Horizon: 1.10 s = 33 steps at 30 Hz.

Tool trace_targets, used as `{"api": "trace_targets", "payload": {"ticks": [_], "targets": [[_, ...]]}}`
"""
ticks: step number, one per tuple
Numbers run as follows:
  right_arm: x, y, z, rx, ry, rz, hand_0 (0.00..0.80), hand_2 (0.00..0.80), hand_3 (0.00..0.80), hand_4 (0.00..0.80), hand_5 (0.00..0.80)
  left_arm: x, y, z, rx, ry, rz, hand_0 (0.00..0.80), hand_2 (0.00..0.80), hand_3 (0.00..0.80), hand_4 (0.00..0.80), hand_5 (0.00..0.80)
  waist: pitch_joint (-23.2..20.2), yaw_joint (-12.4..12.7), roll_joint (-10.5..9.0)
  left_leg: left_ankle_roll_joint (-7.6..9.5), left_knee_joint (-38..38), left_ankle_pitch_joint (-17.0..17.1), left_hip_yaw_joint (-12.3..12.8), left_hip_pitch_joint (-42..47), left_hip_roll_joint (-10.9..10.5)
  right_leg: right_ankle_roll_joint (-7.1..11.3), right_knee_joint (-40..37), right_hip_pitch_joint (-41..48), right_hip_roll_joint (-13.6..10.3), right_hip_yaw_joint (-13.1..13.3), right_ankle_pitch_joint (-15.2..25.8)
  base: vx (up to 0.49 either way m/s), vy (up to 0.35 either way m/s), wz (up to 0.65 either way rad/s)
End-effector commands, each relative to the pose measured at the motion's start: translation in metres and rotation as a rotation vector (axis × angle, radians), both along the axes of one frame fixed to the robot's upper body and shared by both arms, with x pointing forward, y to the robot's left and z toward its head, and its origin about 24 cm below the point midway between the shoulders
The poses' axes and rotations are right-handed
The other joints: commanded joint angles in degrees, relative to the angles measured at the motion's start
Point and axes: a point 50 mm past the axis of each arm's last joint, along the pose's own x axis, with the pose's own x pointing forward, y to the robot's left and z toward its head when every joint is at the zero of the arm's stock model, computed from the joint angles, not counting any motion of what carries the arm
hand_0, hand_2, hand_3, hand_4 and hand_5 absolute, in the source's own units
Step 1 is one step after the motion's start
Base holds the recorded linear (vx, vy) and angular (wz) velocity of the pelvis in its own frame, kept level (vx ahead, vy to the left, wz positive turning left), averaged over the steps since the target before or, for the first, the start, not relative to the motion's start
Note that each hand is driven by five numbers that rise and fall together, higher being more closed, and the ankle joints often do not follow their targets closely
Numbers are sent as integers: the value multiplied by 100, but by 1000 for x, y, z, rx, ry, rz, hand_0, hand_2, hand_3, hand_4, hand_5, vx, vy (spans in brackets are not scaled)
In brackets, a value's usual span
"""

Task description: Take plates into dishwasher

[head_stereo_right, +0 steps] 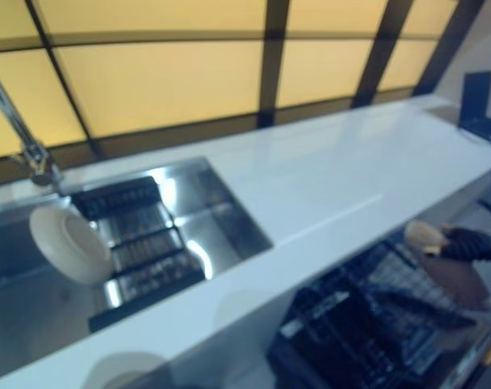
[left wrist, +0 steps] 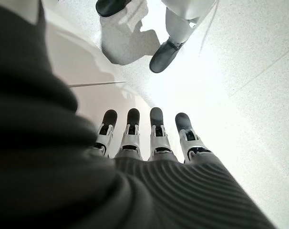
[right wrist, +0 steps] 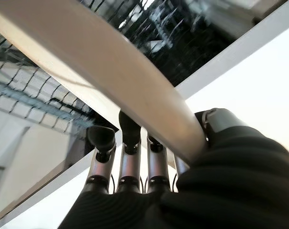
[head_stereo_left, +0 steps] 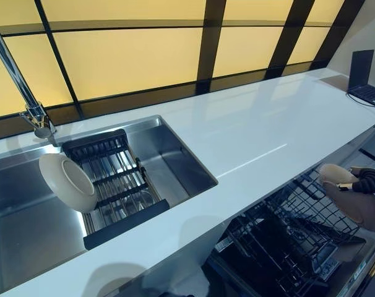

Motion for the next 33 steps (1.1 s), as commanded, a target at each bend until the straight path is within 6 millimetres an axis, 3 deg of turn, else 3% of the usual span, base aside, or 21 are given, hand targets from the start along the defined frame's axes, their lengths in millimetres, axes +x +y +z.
{"api": "trace_targets", "payload": {"ticks": [1,19,33], "targets": [[7,4,4,47,-58,-14,800,800,800,800,800,11,22,9,61,-23,-14,0,0,0,0,0,170,204,-106,208,22,-317,-388,27,-30,444,20,353,-4,-503,-337,0,0,0],[16,30,-76,231,114,-27,800,800,800,800,800,13,19,9,42,-46,-26,0,0,0,0,0,267,440,0,163,22,-266,-521,42,-28,404,20,484,-52,-728,-426,3,-8,3],[23,41,-114,193,183,0,800,800,800,800,800,26,16,11,22,-98,-21,0,0,0,0,0,391,656,87,135,22,-201,-690,-40,-43,376,20,516,-82,-904,-476,-8,-8,3]]}}
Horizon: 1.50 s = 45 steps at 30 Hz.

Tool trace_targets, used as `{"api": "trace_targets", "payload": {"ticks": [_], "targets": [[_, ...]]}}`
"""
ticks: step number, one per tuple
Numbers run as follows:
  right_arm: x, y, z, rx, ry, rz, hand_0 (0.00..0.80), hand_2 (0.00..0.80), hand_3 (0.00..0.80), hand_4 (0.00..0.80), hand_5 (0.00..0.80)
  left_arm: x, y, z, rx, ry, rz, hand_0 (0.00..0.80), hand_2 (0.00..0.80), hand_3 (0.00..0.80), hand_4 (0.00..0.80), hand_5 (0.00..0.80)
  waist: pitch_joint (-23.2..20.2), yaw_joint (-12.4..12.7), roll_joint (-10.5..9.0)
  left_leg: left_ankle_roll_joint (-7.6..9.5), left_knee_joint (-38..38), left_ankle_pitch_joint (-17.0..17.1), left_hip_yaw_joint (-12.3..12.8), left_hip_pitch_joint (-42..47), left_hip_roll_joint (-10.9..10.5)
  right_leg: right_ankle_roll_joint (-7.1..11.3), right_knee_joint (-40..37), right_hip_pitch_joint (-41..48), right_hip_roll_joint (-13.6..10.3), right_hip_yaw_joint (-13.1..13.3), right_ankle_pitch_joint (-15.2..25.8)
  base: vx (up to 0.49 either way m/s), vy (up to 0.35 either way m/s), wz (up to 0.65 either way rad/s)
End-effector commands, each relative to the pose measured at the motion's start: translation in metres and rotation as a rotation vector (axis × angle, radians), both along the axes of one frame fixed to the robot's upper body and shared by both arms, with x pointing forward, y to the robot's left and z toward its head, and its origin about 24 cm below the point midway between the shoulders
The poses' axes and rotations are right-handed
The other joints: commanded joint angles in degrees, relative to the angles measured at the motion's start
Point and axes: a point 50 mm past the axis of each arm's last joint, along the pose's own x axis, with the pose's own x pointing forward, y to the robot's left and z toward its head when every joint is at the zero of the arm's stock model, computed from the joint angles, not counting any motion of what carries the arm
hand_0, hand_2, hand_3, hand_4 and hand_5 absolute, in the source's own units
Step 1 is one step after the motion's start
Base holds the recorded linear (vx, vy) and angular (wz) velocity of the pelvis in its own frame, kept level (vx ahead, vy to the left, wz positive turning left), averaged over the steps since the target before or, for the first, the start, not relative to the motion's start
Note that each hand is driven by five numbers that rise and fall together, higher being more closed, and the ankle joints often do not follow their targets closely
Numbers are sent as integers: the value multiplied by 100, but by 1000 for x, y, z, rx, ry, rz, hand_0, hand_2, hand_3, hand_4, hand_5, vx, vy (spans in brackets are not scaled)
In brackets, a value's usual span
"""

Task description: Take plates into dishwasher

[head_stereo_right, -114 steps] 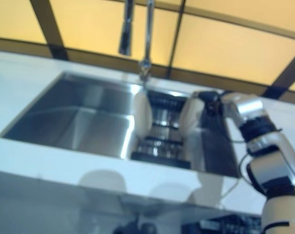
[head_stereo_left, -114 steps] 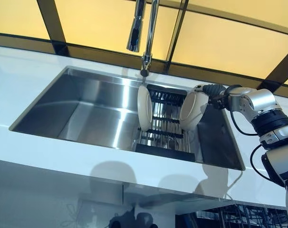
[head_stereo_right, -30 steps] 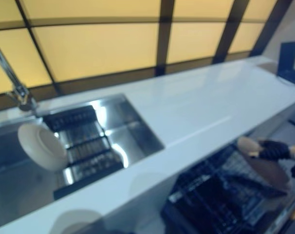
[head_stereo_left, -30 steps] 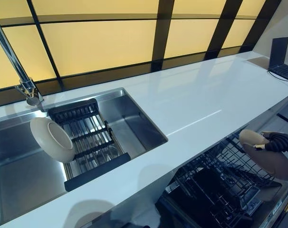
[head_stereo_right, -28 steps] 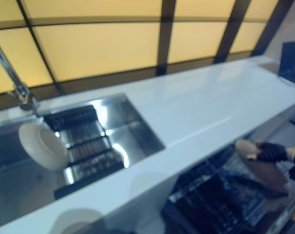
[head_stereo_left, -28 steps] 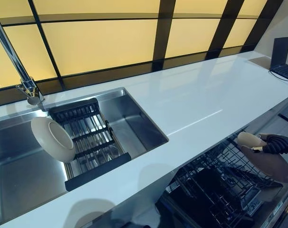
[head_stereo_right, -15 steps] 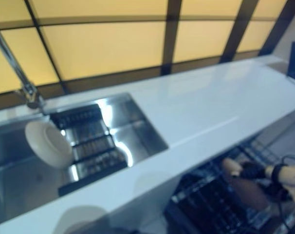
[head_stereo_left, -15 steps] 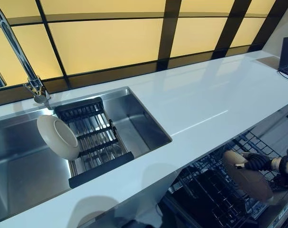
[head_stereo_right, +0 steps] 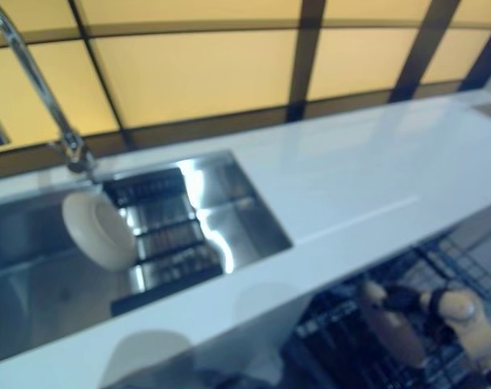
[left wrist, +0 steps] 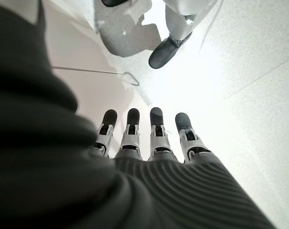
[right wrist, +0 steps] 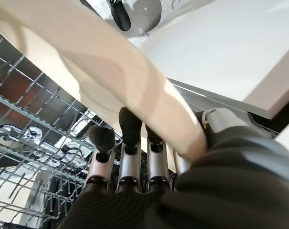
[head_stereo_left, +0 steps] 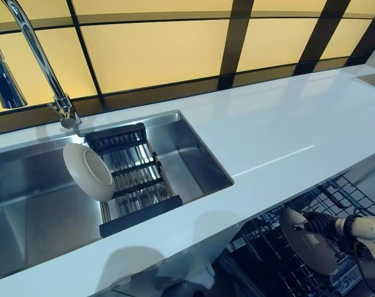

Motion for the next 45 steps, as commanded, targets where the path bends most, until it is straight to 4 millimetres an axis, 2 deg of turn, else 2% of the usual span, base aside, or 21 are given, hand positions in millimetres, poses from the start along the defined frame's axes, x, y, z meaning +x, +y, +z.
{"api": "trace_targets", "payload": {"ticks": [1,13,31,45], "targets": [[22,7,10,-3,-106,22,800,800,800,800,800,15,16,9,36,-42,4,0,0,0,0,0,147,205,-70,127,14,-214,-472,-43,-42,397,22,446,-37,-610,-457,-20,-32,6],[24,-1,-19,-83,-39,-40,800,800,800,800,800,27,17,12,30,-76,-20,0,0,0,0,0,310,375,65,100,14,-130,-690,-169,-67,346,22,426,-73,-727,-479,-20,-19,5],[13,-14,-55,-106,58,-165,800,800,800,800,800,43,13,15,20,-104,-57,0,0,0,0,0,364,482,149,115,14,-98,-805,-211,-86,316,22,419,-87,-744,-496,-6,-2,3],[9,-22,-56,-152,83,-175,800,800,800,800,800,43,13,15,15,-98,-63,0,0,0,0,0,323,459,98,131,14,-109,-783,-196,-90,317,22,416,-84,-705,-489,0,0,0]]}}
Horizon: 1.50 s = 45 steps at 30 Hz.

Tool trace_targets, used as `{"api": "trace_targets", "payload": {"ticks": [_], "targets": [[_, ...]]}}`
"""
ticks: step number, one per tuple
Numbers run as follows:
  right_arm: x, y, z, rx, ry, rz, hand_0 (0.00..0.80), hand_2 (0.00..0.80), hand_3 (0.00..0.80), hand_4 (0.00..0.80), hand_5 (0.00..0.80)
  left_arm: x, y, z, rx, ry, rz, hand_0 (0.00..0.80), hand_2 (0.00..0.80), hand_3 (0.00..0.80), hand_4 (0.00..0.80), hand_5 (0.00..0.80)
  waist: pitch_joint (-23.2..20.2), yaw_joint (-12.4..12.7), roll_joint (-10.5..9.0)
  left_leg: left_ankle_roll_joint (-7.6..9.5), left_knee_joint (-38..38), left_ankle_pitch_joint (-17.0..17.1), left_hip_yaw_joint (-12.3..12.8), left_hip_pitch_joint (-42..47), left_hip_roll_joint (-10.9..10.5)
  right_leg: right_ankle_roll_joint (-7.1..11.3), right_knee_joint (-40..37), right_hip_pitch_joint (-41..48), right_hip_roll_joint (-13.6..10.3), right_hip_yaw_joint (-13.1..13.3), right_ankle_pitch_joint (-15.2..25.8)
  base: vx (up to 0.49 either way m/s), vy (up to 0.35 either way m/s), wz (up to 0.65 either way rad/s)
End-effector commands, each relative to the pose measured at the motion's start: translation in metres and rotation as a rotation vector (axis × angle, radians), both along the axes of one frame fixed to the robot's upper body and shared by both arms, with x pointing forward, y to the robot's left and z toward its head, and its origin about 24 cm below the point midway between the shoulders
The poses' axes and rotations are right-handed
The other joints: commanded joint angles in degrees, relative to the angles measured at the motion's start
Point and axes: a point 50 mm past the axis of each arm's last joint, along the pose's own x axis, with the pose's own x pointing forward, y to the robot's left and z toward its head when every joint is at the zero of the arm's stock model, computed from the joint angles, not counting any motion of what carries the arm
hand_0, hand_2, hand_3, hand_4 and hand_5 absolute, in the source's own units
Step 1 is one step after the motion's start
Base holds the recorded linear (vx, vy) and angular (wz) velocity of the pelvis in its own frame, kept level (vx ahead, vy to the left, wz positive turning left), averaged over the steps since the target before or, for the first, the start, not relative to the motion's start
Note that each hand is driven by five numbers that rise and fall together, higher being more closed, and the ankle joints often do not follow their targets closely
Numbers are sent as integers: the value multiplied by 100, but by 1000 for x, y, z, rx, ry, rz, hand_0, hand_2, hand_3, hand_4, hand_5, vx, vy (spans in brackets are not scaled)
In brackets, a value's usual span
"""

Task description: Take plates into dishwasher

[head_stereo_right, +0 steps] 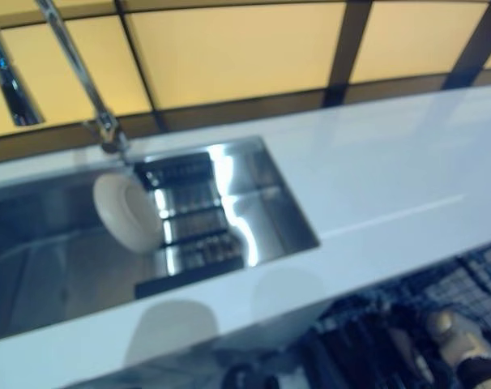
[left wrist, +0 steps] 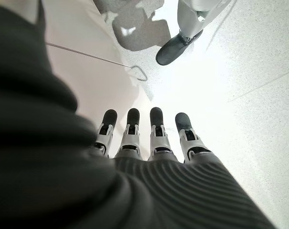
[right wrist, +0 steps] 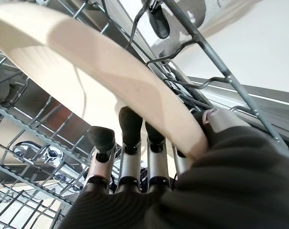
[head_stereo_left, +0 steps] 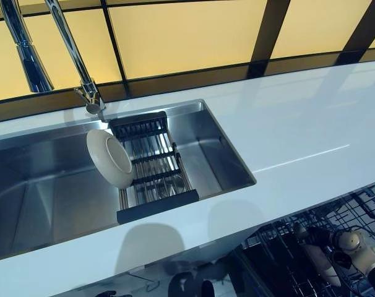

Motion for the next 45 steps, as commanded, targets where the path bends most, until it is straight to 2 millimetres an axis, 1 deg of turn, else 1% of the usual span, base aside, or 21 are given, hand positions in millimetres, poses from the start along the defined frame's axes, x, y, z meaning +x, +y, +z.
{"api": "trace_targets", "payload": {"ticks": [1,8,9,10,11,13,23,26,28,31,33,34,35,37,39,42,45], "targets": [[14,8,4,0,-11,40,800,800,800,800,800,8,16,7,46,2,-20,0,0,0,0,0,-19,13,-86,79,-12,-153,-499,-113,-34,333,22,365,-5,-402,-492,0,0,0],[10,5,1,-12,3,37,800,800,800,800,800,8,14,7,47,5,-15,0,0,0,0,0,-46,2,-125,93,-12,-167,-486,-101,-27,340,22,370,3,-369,-488,0,0,0],[9,4,1,-9,7,34,653,653,653,653,653,8,15,7,48,6,-15,0,0,0,0,0,-43,4,-125,93,-12,-170,-480,-96,-24,341,22,376,3,-369,-491,0,0,0],[9,4,1,-13,3,32,408,408,408,408,408,8,15,7,49,6,-14,0,0,0,0,0,-48,0,-127,94,-12,-170,-482,-95,-25,340,22,376,2,-364,-489,0,0,0],[9,3,2,-15,-3,29,0,0,0,0,0,8,16,7,50,8,-13,0,0,0,0,0,-50,-2,-131,92,-12,-173,-479,-94,-24,343,22,377,2,-366,-489,0,0,0],[8,3,1,-17,-6,26,0,0,0,0,0,6,15,6,51,10,-13,0,0,0,0,0,-61,-6,-134,93,-12,-175,-476,-90,-23,342,22,377,2,-364,-489,0,0,0],[5,-6,9,-31,-8,-7,0,0,0,0,0,1,18,6,50,13,-2,0,0,0,0,0,-97,-28,-180,105,-12,-197,-470,-68,-28,345,22,384,11,-320,-483,0,0,0],[5,-13,16,-42,-25,-45,0,0,0,0,0,1,19,6,52,12,1,0,0,0,0,0,-103,-49,-216,110,-12,-208,-461,-62,-28,345,22,386,19,-296,-475,0,0,0],[3,-22,25,-62,-49,-88,0,0,0,0,0,-1,21,6,54,15,7,0,0,0,0,0,-108,-75,-249,112,-12,-213,-447,-43,-24,346,22,395,28,-274,-457,0,0,0],[-1,-39,43,-101,-90,-161,0,0,0,0,0,-5,24,7,57,17,21,0,0,0,0,0,-117,-125,-316,115,-12,-225,-425,-12,-22,349,22,410,47,-236,-433,4,10,0],[-8,-54,55,-133,-117,-226,0,0,0,0,0,-9,26,7,58,19,36,0,0,0,0,0,-126,-175,-373,115,-12,-233,-394,25,-17,353,22,432,64,-208,-415,19,40,0],[-14,-67,67,-158,-152,-284,0,0,0,0,0,-11,27,7,60,19,49,0,0,0,0,0,-125,-215,-419,119,-12,-239,-367,51,-11,356,22,448,77,-184,-398,19,40,-1],[-17,-73,73,-163,-163,-303,0,0,0,0,0,-13,28,7,62,20,53,0,0,0,0,0,-131,-224,-437,119,-12,-242,-360,62,-7,358,22,456,85,-175,-393,24,38,-1],[-31,-94,91,-203,-214,-396,0,0,0,0,0,-18,30,6,64,27,68,0,0,0,0,0,-167,-272,-502,130,-12,-258,-330,107,0,360,22,489,114,-132,-375,31,35,0],[-43,-109,107,-232,-253,-456,0,0,0,0,0,-21,30,5,65,29,80,0,0,0,0,0,-195,-308,-545,137,-12,-269,-316,122,2,362,22,501,135,-99,-366,17,46,-9],[-53,-123,130,-236,-304,-513,0,0,0,0,0,-26,31,4,64,32,103,0,0,0,0,0,-247,-356,-593,149,-12,-286,-298,140,2,364,22,516,156,-52,-363,16,55,-7],[-66,-138,154,-300,-342,-557,0,0,0,0,0,-30,30,3,62,33,115,0,0,0,0,0,-314,-349,-638,157,-12,-294,-305,142,2,365,22,526,179,-13,-362,12,50,-7]]}}
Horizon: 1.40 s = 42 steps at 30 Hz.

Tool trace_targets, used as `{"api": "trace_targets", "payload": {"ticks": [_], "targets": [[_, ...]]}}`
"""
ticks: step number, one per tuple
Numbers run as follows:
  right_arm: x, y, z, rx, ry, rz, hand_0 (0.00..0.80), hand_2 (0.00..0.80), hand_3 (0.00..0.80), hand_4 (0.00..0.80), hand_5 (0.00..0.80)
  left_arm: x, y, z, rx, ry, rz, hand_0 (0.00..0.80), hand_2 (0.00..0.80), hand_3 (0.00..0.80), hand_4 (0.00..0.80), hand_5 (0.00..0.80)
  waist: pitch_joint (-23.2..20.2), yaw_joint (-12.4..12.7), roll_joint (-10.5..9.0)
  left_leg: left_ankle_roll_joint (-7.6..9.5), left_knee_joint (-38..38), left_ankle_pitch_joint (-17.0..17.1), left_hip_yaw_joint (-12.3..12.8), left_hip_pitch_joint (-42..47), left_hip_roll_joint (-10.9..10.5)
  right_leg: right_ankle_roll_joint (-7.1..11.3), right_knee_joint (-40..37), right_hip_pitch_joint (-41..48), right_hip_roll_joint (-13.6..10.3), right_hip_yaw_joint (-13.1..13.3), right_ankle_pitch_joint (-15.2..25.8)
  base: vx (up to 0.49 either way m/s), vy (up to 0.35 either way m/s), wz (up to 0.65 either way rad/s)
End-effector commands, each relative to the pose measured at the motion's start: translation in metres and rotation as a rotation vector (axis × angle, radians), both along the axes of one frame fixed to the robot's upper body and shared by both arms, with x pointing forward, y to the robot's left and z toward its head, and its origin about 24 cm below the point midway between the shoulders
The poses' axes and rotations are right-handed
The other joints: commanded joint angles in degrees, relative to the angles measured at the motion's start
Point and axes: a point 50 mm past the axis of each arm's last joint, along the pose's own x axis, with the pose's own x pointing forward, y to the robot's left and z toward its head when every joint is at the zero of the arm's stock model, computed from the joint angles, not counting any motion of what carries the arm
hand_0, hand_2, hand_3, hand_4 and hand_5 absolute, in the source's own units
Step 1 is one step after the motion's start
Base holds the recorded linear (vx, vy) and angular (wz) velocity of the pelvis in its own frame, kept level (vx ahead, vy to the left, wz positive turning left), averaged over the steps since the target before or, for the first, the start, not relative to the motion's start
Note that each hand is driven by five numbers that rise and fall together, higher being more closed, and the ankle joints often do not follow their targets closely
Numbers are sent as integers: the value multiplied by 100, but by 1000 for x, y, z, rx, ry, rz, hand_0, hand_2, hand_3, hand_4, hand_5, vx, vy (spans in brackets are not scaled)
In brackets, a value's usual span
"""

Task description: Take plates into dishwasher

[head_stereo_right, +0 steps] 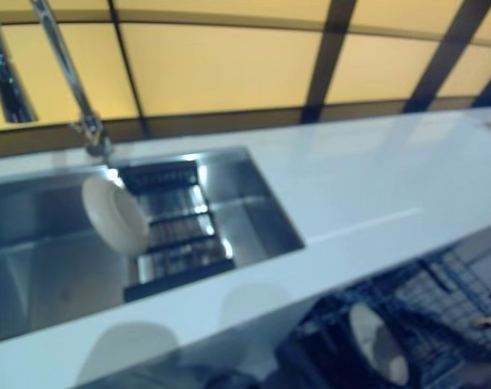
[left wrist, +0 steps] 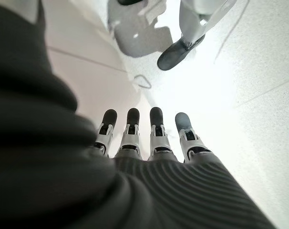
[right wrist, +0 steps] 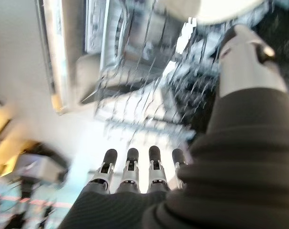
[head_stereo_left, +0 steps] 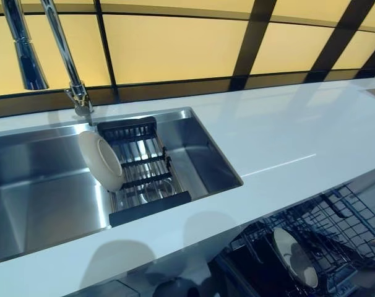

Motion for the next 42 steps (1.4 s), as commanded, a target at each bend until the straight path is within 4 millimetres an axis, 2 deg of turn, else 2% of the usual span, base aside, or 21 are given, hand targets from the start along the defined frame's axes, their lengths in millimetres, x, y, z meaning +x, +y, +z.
{"api": "trace_targets", "payload": {"ticks": [1,3,4,6,8,9,10,12,15,18,22,29,34,42], "targets": [[-2,-21,51,-118,-129,-54,0,0,0,0,0,-4,8,2,24,-8,45,0,0,0,0,0,-88,56,-10,108,16,-256,-380,-21,57,337,20,412,206,-158,-351,7,38,-2],[-2,-26,70,-158,-188,-55,0,0,0,0,0,-5,7,1,26,-7,45,0,0,0,0,0,-102,92,-31,106,16,-252,-402,-14,58,330,20,432,216,-155,-357,8,18,0],[1,-28,90,-217,-272,-41,0,0,0,0,0,-6,6,1,27,-3,47,0,0,0,0,0,-125,121,-41,110,16,-249,-441,-10,53,322,20,449,227,-142,-361,18,44,-1],[10,-24,114,-282,-376,1,0,0,0,0,0,-8,6,0,28,-1,41,0,0,0,0,0,-136,169,-48,105,16,-240,-479,-8,47,320,20,468,233,-130,-372,10,40,-2],[26,-11,144,-334,-515,61,0,0,0,0,0,-8,5,0,28,1,41,0,0,0,0,0,-142,215,-49,109,16,-233,-551,-8,28,311,20,492,236,-108,-383,4,39,1],[31,-7,150,-349,-547,85,0,0,0,0,0,-9,5,0,28,1,43,0,0,0,0,0,-144,222,-48,110,16,-233,-564,-6,24,311,20,497,235,-107,-386,5,51,5],[45,10,172,-404,-646,171,0,0,0,0,0,-8,6,0,25,2,44,0,0,0,0,0,-152,274,-41,119,16,-236,-613,-7,5,314,20,511,232,-105,-403,-35,29,3],[64,38,196,-497,-745,306,0,0,0,0,0,-8,4,-1,21,2,49,0,0,0,0,0,-182,331,-56,147,16,-155,-613,-71,-32,280,20,461,211,-111,-383,-30,35,3],[89,82,218,-630,-803,514,0,0,0,0,0,-9,-1,-3,11,5,62,0,0,0,0,0,-223,425,-25,160,16,-144,-719,-113,-78,271,20,449,192,-126,-429,23,55,5],[103,124,234,-779,-857,722,0,0,0,0,0,-11,-6,-5,5,9,64,0,0,0,0,0,-248,536,8,164,16,-129,-827,-161,-110,256,20,442,174,-178,-473,26,49,15],[120,163,248,-933,-881,886,0,0,0,0,0,-12,-15,-9,1,15,50,0,0,0,0,0,-255,723,35,145,16,-84,-1018,-287,-145,237,20,397,152,-305,-520,13,41,25],[142,210,255,-1164,-822,1124,0,0,0,0,0,-9,-16,-9,-10,26,41,0,0,0,0,0,-196,986,59,111,16,13,-1344,-491,-210,218,20,342,61,-620,-558,0,62,40],[149,241,250,-1277,-774,1273,0,0,0,0,0,-8,-18,-9,-24,29,51,0,0,0,0,0,-211,1098,69,114,16,38,-1494,-549,-255,215,20,334,16,-746,-572,12,73,20],[149,281,241,-1348,-734,1449,0,0,0,0,0,-11,-23,-12,-38,41,67,0,0,0,0,0,-235,1231,73,104,16,86,-1613,-576,-296,224,20,366,-37,-877,-575,31,73,14]]}}
